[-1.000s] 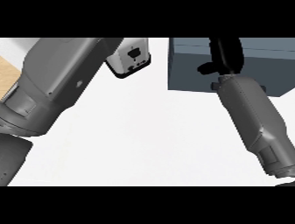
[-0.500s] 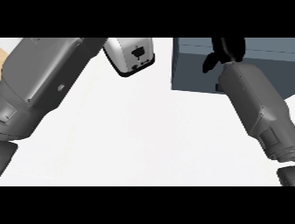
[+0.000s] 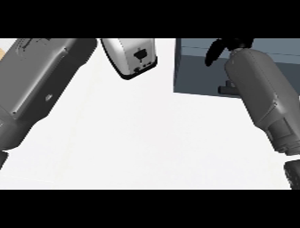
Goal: Pick up the can, place it into the drawer and close the drawer
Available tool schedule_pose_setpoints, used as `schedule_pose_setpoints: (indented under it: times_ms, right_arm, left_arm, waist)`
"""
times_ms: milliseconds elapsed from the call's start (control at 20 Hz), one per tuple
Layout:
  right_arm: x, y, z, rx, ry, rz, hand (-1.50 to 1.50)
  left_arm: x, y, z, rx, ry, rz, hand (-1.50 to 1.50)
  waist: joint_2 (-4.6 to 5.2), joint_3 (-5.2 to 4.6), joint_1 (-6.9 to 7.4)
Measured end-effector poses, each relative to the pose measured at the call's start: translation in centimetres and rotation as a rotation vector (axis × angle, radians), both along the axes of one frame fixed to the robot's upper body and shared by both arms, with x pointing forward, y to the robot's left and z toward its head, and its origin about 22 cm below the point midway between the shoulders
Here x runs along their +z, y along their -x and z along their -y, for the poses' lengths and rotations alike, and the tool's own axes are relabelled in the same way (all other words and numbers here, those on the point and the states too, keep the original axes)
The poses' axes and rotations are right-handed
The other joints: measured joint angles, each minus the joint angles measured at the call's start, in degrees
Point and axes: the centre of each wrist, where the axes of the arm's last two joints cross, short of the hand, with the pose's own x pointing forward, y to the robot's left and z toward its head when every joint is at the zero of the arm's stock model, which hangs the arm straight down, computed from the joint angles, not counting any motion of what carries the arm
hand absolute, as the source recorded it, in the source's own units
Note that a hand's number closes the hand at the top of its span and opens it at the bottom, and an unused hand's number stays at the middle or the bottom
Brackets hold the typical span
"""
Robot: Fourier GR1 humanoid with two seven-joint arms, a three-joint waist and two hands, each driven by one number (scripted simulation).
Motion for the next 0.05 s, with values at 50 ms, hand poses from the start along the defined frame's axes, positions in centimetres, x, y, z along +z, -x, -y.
schedule_pose_setpoints:
  times_ms: [50]
  right_arm:
    - [0.54,-0.13,0.04,0.005,-0.02,0.017,-1.5]
  left_arm:
    - [-0.16,0.21,-0.05,-0.005,-0.001,0.006,-1.5]
  waist:
    - [-0.09,-0.06,0.16]
